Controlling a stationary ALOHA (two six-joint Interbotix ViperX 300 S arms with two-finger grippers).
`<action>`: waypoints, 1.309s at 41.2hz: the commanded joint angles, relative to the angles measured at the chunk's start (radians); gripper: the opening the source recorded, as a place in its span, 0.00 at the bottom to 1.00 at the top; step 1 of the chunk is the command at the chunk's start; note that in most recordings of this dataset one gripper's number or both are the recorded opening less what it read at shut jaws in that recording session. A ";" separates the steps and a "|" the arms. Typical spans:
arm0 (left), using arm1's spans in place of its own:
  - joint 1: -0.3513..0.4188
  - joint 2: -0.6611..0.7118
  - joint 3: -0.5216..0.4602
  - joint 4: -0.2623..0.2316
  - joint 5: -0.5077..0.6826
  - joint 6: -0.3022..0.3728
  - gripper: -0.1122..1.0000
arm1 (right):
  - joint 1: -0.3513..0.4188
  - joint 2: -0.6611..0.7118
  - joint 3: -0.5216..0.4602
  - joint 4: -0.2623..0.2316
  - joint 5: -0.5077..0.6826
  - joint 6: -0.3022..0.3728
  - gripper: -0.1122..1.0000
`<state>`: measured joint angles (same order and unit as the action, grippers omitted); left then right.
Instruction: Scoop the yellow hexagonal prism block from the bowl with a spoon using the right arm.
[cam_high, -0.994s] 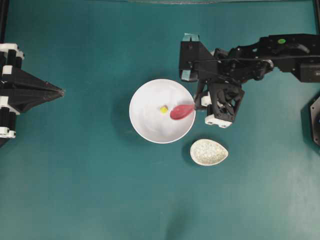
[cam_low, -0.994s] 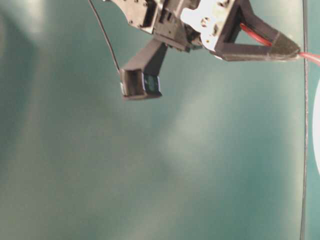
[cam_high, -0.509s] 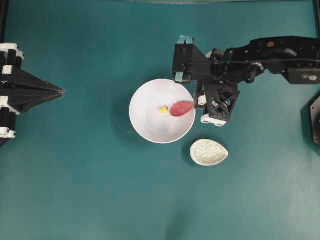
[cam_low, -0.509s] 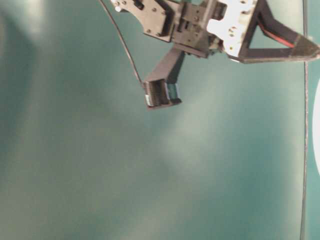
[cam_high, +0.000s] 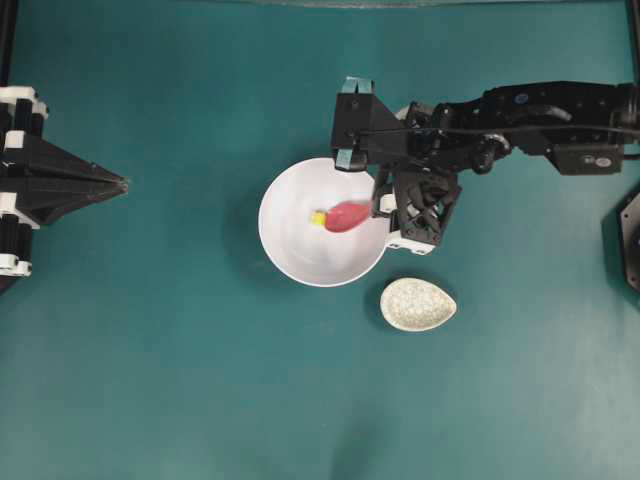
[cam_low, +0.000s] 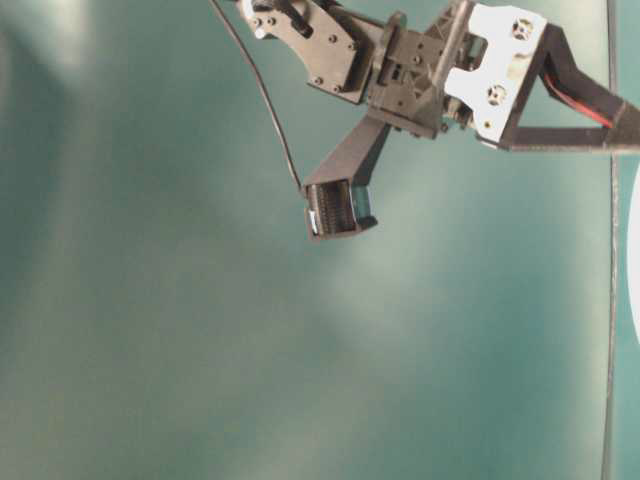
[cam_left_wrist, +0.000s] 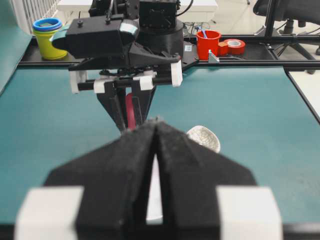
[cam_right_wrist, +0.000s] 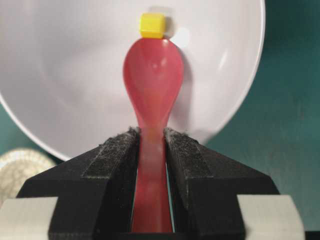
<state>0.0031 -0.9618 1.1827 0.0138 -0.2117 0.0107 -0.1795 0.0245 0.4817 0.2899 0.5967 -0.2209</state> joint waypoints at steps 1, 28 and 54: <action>0.002 0.005 -0.017 0.003 -0.005 0.002 0.10 | 0.009 -0.008 -0.026 -0.002 -0.031 -0.003 0.31; 0.002 0.003 -0.017 0.003 0.012 0.002 0.10 | 0.028 0.006 -0.037 -0.003 -0.187 -0.003 0.31; 0.002 0.005 -0.017 0.003 0.014 0.002 0.10 | 0.040 -0.025 -0.100 -0.003 -0.097 0.015 0.31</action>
<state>0.0031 -0.9633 1.1827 0.0138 -0.1933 0.0107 -0.1411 0.0445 0.4249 0.2884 0.4495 -0.2117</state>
